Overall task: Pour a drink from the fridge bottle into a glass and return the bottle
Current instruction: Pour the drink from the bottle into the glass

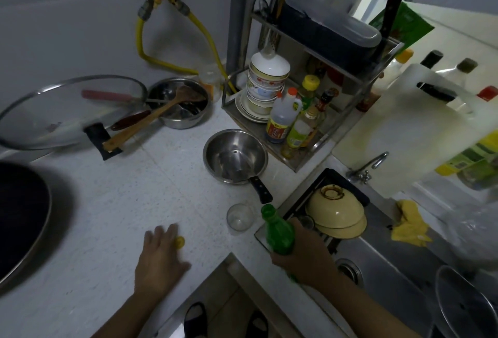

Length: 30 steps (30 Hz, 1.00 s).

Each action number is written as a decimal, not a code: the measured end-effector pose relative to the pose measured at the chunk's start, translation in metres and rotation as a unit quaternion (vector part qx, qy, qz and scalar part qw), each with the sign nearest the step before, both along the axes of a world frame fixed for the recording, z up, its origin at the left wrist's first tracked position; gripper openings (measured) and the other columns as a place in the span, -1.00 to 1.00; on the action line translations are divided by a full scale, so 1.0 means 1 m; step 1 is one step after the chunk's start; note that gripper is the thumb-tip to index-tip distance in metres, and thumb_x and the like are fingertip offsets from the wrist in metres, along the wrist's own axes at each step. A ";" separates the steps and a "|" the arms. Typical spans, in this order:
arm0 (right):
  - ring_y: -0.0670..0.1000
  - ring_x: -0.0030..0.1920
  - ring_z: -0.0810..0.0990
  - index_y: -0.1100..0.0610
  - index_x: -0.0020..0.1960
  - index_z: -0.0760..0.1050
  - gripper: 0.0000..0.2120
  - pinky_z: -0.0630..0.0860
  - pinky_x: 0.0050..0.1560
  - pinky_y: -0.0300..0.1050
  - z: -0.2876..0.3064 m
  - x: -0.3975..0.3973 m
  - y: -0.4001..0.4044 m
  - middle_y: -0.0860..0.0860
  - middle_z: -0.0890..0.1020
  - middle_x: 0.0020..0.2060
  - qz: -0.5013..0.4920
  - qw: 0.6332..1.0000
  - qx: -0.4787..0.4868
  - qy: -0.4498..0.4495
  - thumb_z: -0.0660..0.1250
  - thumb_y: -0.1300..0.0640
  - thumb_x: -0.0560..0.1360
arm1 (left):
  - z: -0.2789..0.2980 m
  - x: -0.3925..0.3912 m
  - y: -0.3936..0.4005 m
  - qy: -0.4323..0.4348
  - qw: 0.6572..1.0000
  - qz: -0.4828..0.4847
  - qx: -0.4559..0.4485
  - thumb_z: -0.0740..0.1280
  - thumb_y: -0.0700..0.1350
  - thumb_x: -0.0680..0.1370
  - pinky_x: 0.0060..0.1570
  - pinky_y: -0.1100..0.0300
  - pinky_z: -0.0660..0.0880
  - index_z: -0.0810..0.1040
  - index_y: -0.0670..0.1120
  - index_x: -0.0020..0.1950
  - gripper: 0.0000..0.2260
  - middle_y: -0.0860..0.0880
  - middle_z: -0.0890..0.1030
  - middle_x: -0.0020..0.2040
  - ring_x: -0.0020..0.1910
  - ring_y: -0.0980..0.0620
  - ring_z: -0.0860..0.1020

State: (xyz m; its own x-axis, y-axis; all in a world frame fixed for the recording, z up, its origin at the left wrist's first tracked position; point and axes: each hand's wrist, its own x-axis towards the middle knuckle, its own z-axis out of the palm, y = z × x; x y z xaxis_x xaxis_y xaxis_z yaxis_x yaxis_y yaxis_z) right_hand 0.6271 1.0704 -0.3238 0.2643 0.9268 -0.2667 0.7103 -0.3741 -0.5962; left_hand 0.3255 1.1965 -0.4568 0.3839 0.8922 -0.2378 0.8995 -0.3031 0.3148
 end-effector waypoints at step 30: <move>0.03 0.01 0.54 0.13 0.26 0.40 -0.36 0.55 -0.08 -0.09 -0.001 0.013 0.034 0.06 0.56 0.10 0.114 0.946 -0.251 -0.172 0.45 -0.23 0.35 | 0.009 0.004 -0.005 -0.041 0.995 0.090 -0.031 0.61 0.13 0.15 0.11 -0.05 0.52 0.32 -0.09 0.29 -0.16 -0.09 0.44 0.17 0.20 -0.13 0.37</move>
State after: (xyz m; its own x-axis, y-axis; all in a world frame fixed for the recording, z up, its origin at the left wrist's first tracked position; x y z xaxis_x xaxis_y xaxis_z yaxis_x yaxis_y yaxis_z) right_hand 0.6396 1.1041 -0.3252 0.2244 0.7501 -0.6221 0.9264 -0.3623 -0.1026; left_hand 0.3300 1.1914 -0.4476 0.2386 0.9330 -0.2695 0.9082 -0.1161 0.4021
